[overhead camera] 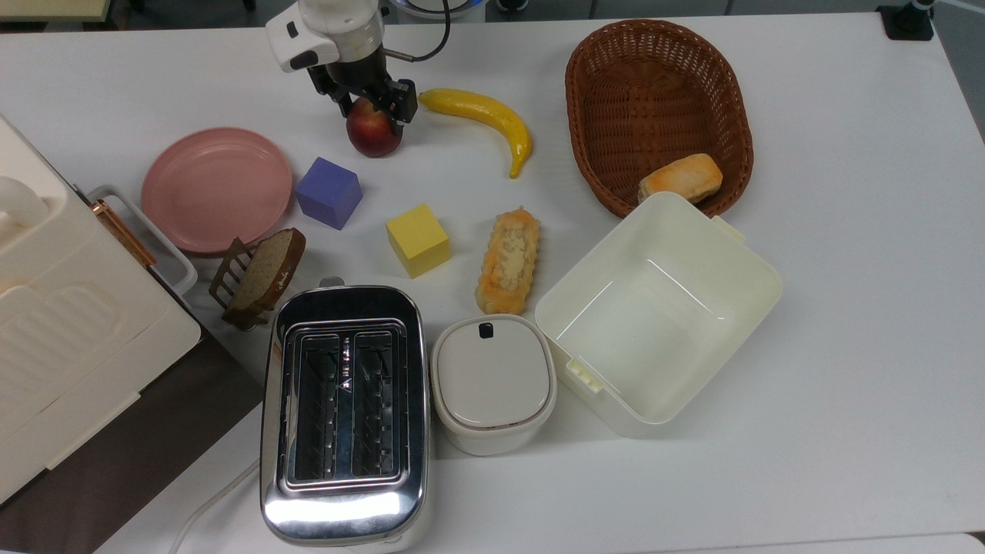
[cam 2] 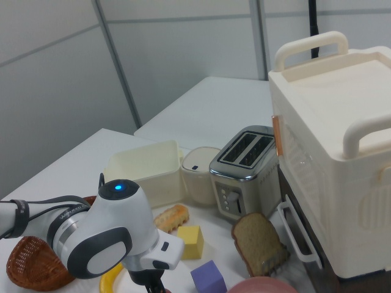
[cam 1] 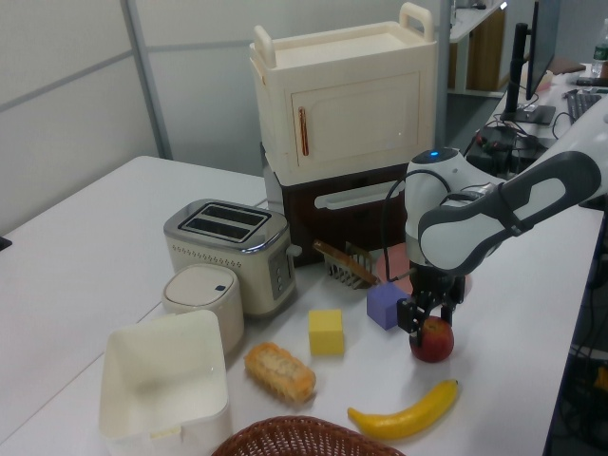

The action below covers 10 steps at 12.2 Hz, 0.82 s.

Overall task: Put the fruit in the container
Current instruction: 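Close the gripper around the red apple, then lift the apple and carry it over the cream plastic container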

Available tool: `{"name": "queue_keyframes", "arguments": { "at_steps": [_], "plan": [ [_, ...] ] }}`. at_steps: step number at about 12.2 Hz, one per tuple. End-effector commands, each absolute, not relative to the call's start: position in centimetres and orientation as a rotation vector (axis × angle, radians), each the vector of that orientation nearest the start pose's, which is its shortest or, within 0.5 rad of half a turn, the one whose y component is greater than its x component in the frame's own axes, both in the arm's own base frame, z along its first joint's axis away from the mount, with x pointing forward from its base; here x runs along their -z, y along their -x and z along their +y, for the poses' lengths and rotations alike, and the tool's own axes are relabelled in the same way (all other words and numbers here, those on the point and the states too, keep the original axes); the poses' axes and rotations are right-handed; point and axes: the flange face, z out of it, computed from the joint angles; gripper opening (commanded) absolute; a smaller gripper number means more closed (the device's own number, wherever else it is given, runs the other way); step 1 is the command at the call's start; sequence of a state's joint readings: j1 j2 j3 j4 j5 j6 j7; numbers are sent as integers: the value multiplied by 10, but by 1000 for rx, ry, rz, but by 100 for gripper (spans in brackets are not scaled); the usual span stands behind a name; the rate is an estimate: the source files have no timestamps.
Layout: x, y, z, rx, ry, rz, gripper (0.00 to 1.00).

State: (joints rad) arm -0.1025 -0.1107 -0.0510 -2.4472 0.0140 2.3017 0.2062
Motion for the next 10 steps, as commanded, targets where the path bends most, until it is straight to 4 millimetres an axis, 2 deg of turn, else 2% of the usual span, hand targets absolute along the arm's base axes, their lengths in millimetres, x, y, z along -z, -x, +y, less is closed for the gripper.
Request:
{"name": "queue_keyframes", "arguments": {
  "at_steps": [1, 2, 4, 6, 8, 10],
  "plan": [
    [-338, -460, -68, -20, 3087, 569, 39],
    [-340, -461, -68, -13, 3088, 567, 39],
    [-356, -473, -69, 33, 3086, 569, 39],
    [-397, -495, -71, 55, 3079, 599, 39],
    [-444, -523, -67, -53, 3089, 579, 39],
    [-481, -548, -63, -94, 3093, 564, 39]
  ]
}}
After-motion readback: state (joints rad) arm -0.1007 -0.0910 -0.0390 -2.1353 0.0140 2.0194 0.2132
